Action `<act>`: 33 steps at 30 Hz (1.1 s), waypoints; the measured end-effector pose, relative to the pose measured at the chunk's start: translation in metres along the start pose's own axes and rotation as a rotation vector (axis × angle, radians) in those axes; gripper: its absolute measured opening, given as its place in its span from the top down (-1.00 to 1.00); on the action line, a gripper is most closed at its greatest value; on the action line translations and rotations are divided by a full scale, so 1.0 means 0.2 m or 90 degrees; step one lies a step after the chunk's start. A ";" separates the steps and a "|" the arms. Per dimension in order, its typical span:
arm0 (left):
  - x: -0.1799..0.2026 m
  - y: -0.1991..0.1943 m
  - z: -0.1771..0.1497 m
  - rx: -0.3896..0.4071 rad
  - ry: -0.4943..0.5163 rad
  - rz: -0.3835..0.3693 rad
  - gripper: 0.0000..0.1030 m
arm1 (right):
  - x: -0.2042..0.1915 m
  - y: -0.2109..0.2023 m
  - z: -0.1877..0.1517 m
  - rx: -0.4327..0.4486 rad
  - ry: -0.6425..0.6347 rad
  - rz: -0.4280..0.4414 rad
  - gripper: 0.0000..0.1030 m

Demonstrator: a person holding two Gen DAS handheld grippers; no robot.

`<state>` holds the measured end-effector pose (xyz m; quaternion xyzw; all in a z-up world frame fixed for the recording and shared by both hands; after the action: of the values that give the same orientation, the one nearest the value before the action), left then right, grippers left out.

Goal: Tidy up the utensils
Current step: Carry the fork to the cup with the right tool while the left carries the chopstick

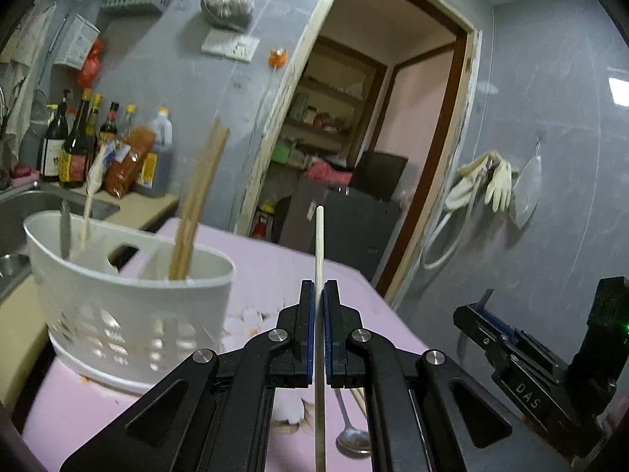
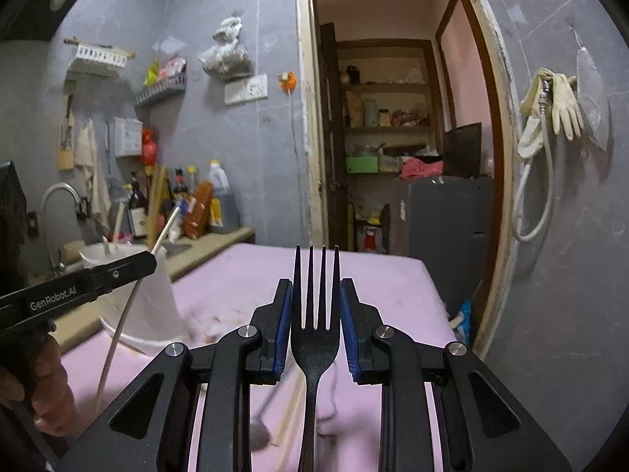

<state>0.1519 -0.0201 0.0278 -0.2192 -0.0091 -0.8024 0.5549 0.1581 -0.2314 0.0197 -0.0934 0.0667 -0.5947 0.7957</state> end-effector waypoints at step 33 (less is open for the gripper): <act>-0.84 -0.09 0.63 0.219 -0.069 0.179 0.96 | -0.66 0.44 0.58 0.161 -0.007 0.192 0.59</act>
<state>0.2283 0.1688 0.0847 -0.1635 -0.1448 -0.6909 0.6892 0.2274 -0.0726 0.1129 0.0150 0.0000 -0.4722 0.8814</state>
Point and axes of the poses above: each gripper's, at about its wrist camera, not at the fingertips, and y roughly the way its jaws point, x to its right, z to its top, the point moved 1 cm from there along y, roughly the way its jaws point, and after that the axes turned 3 degrees about -y, right-handed, at the moved point
